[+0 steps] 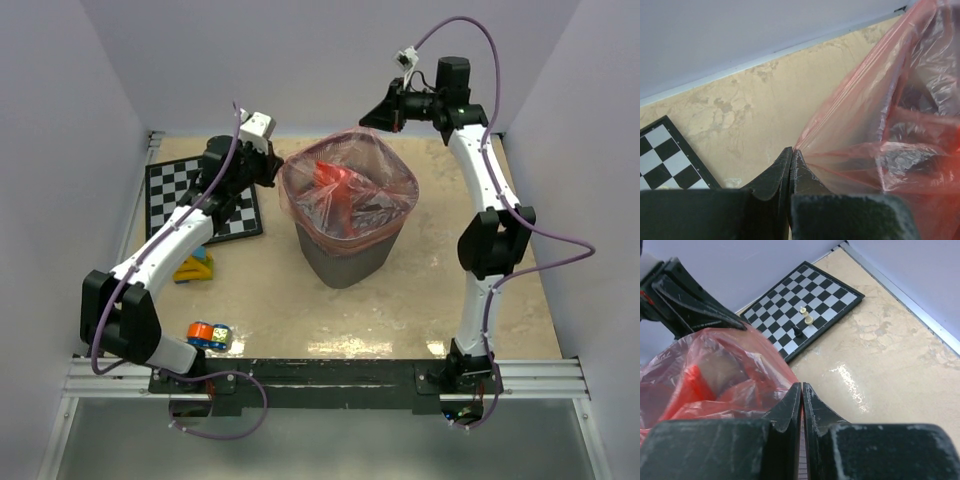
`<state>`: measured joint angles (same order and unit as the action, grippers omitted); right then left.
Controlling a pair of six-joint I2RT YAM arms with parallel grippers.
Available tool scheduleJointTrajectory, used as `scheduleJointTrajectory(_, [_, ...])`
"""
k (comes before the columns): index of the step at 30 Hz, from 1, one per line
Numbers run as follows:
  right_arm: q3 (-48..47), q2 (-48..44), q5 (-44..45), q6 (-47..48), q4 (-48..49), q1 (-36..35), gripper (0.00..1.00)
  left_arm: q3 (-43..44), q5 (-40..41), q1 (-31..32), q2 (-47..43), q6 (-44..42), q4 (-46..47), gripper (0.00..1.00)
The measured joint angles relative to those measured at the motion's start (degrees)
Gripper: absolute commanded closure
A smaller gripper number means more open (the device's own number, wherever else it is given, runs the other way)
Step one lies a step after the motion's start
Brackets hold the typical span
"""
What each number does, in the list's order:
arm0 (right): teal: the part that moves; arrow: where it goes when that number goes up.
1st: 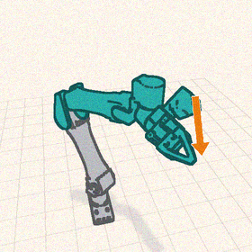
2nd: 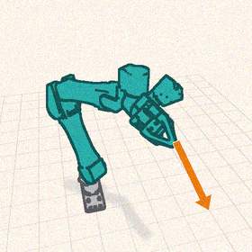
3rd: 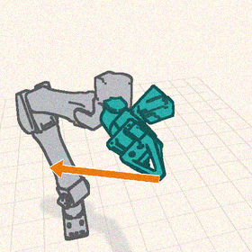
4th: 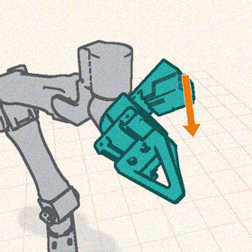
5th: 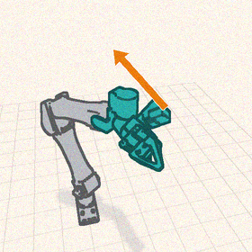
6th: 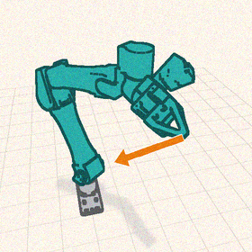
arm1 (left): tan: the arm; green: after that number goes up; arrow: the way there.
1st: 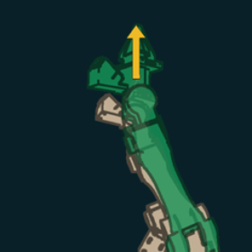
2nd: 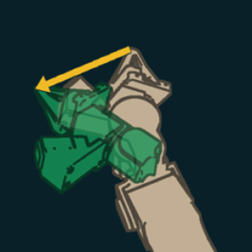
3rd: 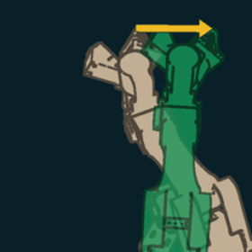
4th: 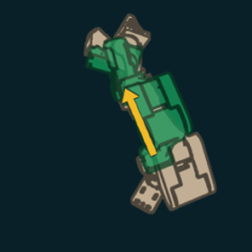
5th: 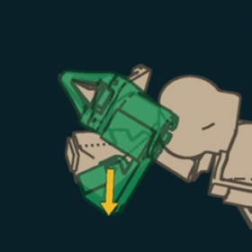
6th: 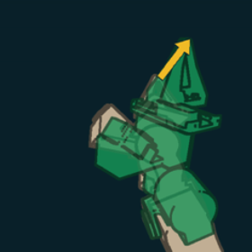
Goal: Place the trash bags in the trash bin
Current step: Place the trash bag in the trash bin.
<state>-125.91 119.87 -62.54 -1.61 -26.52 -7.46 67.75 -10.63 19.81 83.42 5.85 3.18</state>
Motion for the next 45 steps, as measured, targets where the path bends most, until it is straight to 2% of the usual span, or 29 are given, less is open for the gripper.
scheduleJointTrajectory(4, [0.0,2.9,0.4,-3.1,2.9,0.3,1.0,0.0,-0.6,0.0,2.3,0.0,0.0,1.0])
scheduleJointTrajectory(10, [0.5,7.3,0.4,-6.3,5.1,0.3,1.0,0.0,-1.8,-0.2,3.0,0.2,0.1,1.0])
scheduleJointTrajectory(17, [4.3,7.4,1.4,-7.1,5.1,1.1,1.0,0.0,-4.4,-0.3,3.0,1.1,0.2,1.0])
scheduleJointTrajectory(19, [5.4,7.3,2.3,-6.6,4.8,1.5,0.76,0.0,-4.5,-0.3,3.3,1.1,0.2,1.0])
scheduleJointTrajectory(21, [7.3,6.6,4.2,-5.7,3.8,2.4,0.59,0.0,-4.7,-0.3,3.9,1.2,0.2,1.0])
scheduleJointTrajectory(24, [9.8,4.8,6.6,-3.7,1.9,4.8,0.51,-0.1,-5.5,-0.3,4.9,2.0,0.3,1.0])
scheduleJointTrajectory(28, [14.3,-0.5,7.1,-0.4,-1.1,11.6,0.38,-0.1,-6.4,-0.3,6.5,2.6,0.5,1.0])
scheduleJointTrajectory(31, [17.6,-6.1,3.8,7.0,-5.7,18.2,0.34,-0.2,-7.4,-0.3,7.6,3.2,0.5,1.0])
scheduleJointTrajectory(34, [19.8,-12.6,1.2,22.9,-16.6,22.8,0.33,-0.2,-8.5,-0.3,7.7,3.8,0.6,1.0])
scheduleJointTrajectory(37, [23.8,-19.6,-0.7,39.6,-27.6,22.2,0.33,-0.2,-9.3,-0.3,7.7,4.1,0.5,1.0])
scheduleJointTrajectory(40, [30.7,-26.2,-1.3,52.2,-33.7,20.0,0.33,-0.2,-9.9,-0.3,7.4,4.0,0.2,1.0])
scheduleJointTrajectory(42, [35.1,-30.4,-0.2,57.9,-36.1,18.6,0.34,-0.2,-10.1,-0.3,6.9,3.8,-0.7,1.0])
scheduleJointTrajectory(45, [40.7,-36.3,2.1,61.2,-34.5,17.8,0.33,-0.2,-10.2,-0.3,5.8,3.1,-2.1,1.0])
